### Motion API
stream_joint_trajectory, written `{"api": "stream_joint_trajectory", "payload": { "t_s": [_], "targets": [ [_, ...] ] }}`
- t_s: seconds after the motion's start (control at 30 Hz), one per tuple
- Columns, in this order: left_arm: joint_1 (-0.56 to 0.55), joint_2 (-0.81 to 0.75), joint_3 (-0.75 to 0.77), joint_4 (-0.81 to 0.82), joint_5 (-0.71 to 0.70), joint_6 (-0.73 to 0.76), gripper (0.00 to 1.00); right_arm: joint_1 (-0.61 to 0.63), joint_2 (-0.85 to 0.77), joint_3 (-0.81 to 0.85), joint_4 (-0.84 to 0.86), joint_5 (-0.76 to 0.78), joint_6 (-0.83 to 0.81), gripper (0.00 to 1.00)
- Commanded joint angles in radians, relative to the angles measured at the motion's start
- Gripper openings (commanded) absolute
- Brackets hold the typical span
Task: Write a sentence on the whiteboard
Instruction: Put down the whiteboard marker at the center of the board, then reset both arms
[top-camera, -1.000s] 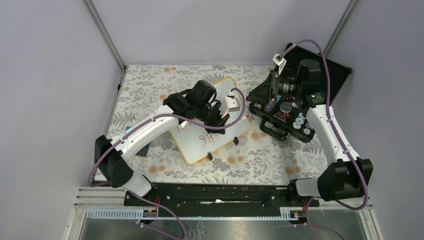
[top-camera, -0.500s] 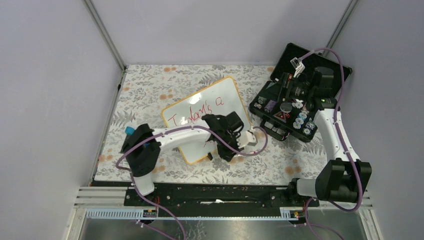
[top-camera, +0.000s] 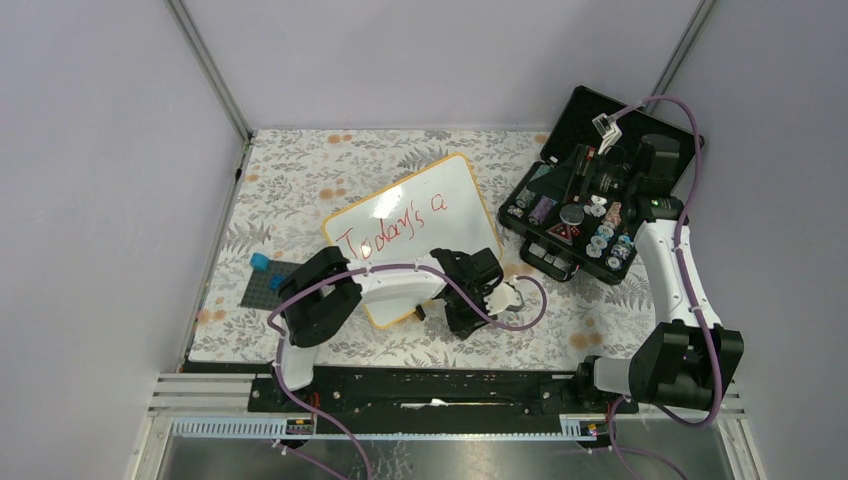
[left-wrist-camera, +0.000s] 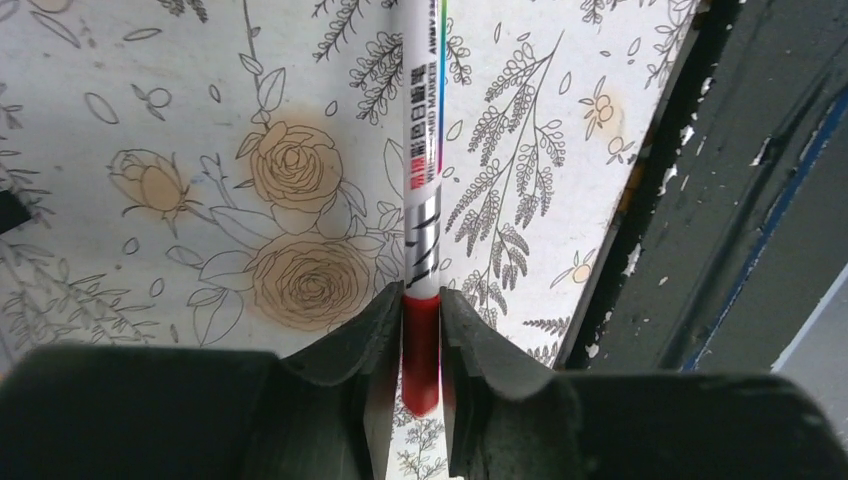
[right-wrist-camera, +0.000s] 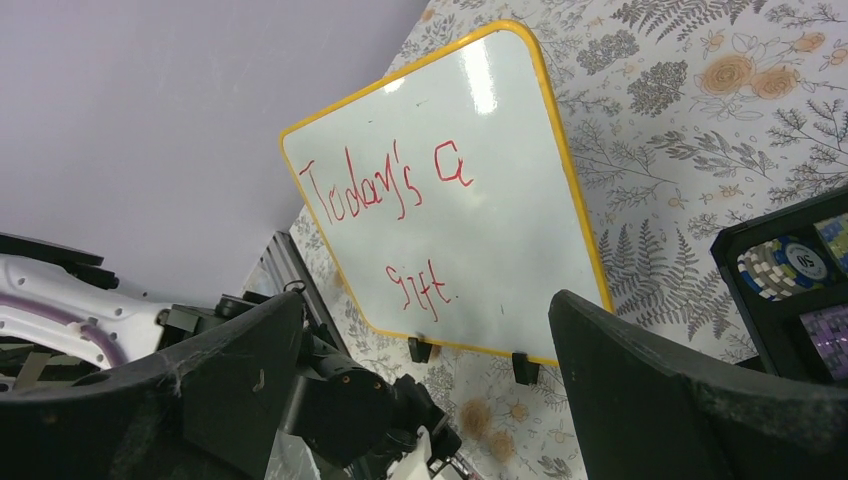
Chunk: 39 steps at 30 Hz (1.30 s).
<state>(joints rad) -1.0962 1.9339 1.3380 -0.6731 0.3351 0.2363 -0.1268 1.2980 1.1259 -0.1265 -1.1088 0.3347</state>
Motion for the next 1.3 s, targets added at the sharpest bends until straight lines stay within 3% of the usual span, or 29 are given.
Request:
{"api": "stream_joint_trajectory", "payload": {
  "t_s": [0.0,0.2,0.43,0.63,0.7,0.73,0.77,1.03,1.2,1.27],
  "targets": [
    [-0.014,0.016,-0.01,0.045,-0.023,-0.02,0.26,-0.002,-0.026,0.01,0.013,-0.046,-0.02,1.0],
    [-0.017,0.024,-0.026,0.053,-0.04,-0.032,0.34,-0.002,-0.022,0.012,0.014,-0.049,-0.021,1.0],
    [-0.018,-0.016,-0.014,0.035,-0.018,-0.039,0.52,-0.002,-0.023,0.01,0.012,-0.065,-0.018,1.0],
    [-0.007,-0.078,0.06,-0.026,-0.002,-0.033,0.78,-0.002,-0.018,0.039,-0.074,-0.052,-0.074,1.0],
    [0.015,-0.11,0.093,-0.045,0.015,-0.032,0.91,-0.002,-0.013,0.066,-0.148,-0.034,-0.13,1.0],
    [0.034,-0.132,0.109,-0.051,0.022,-0.035,0.98,-0.002,-0.008,0.081,-0.186,-0.023,-0.16,1.0],
    [0.056,-0.155,0.129,-0.053,0.029,-0.042,0.99,-0.002,-0.002,0.102,-0.23,-0.013,-0.193,1.0],
    [0.374,-0.323,0.347,-0.124,0.049,-0.106,0.99,0.001,0.065,0.281,-0.513,0.076,-0.408,1.0],
    [0.578,-0.498,0.331,-0.107,0.062,-0.135,0.99,0.024,0.102,0.427,-0.677,0.201,-0.548,1.0],
    [0.636,-0.586,0.278,-0.068,-0.012,-0.176,0.99,0.042,0.109,0.459,-0.724,0.26,-0.592,1.0]
  ]
}}
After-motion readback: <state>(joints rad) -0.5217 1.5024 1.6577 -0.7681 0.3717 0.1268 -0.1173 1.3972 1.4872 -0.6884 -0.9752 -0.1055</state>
